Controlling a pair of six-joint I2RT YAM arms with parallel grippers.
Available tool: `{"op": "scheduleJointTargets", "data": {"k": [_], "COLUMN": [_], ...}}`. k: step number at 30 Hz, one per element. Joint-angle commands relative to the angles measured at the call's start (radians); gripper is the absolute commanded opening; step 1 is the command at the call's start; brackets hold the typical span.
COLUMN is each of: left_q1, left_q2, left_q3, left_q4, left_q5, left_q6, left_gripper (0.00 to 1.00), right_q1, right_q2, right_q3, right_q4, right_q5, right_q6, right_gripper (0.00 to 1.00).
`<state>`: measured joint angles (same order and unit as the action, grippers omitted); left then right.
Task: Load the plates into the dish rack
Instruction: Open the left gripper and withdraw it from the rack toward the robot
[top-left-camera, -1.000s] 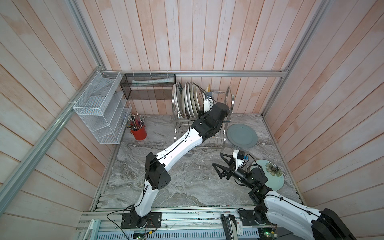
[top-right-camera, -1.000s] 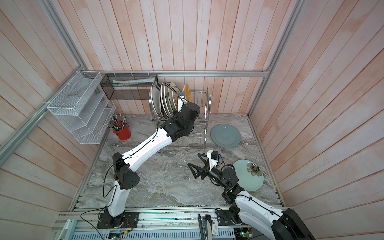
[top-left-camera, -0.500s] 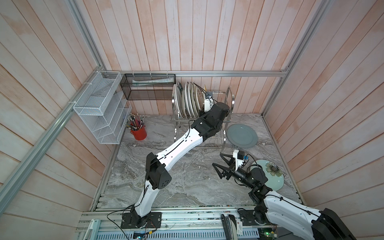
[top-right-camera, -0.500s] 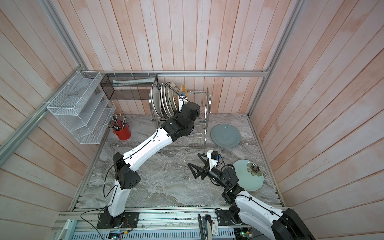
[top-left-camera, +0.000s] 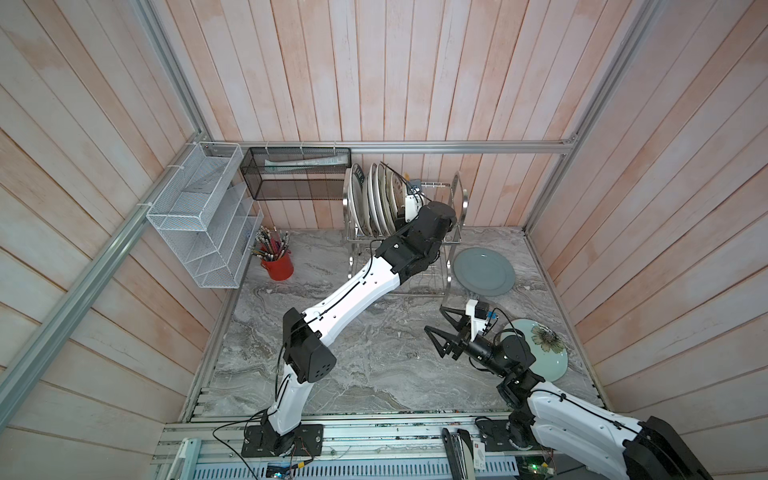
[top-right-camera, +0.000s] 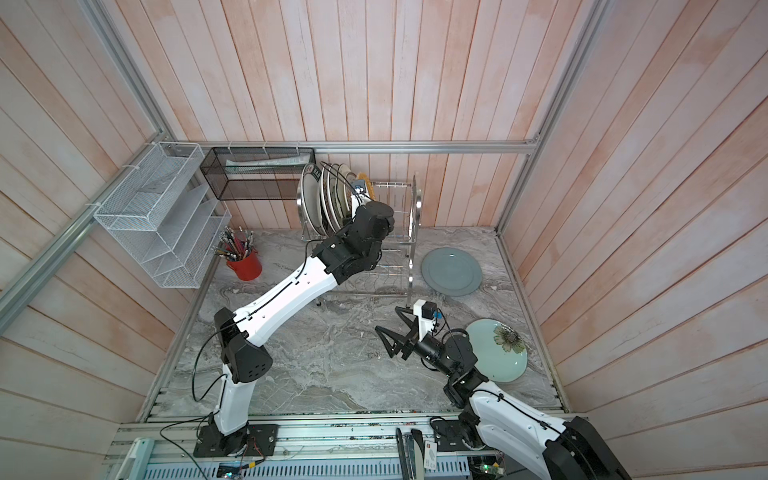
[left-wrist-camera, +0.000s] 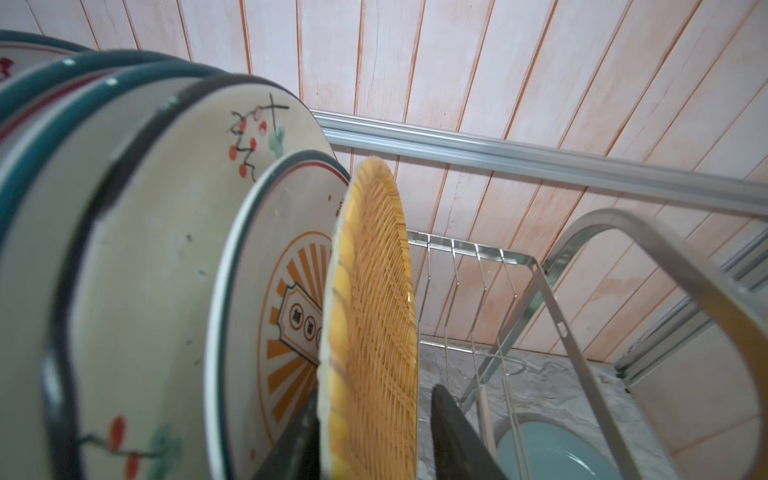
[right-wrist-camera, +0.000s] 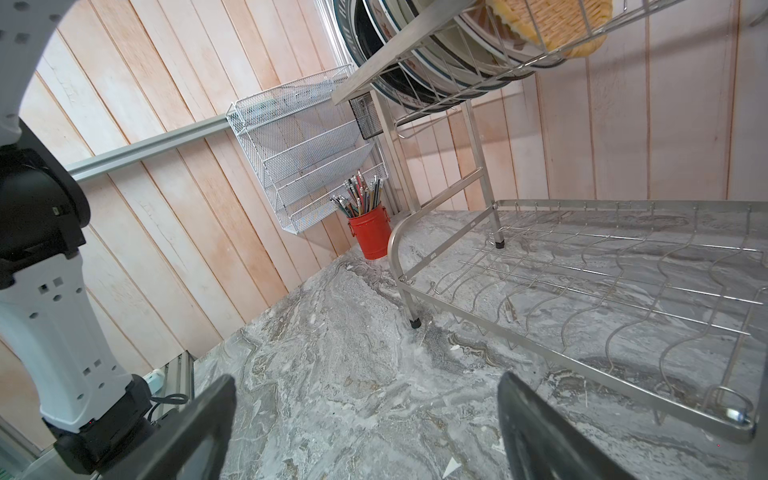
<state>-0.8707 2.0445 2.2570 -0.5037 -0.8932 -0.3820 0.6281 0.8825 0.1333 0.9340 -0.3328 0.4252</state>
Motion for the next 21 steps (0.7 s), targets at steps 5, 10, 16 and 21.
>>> {"op": "scheduleJointTargets", "data": {"k": [5,10,16,21], "left_q1": [0.004,0.011,0.034,0.062], "left_q2": [-0.121,-0.218,-0.483,-0.766], "left_q3": [-0.019,-0.062,-0.334,-0.647], "left_q4": [0.010,-0.026,0.031,0.123], "left_q5": [0.076,0.200,0.413,0.575], "left_q6": [0.034,0.027,0.051,0.073], "left_gripper": [0.54,0.62,0.82,1.00], "right_q1": [0.006,0.007,0.006,0.001], "right_q2": [-0.012,-0.042,-0.103,-0.165], "right_q3": [0.013,0.011,0.019,0.058], "right_q4": [-0.013,-0.049,-0.117,-0.220], "right_q5": [0.031,0.076,0.126,0.205], "right_q6": [-0.014,-0.023,-0.043,-0.024], "right_gripper": [0.98,0.98,0.98,0.98]}}
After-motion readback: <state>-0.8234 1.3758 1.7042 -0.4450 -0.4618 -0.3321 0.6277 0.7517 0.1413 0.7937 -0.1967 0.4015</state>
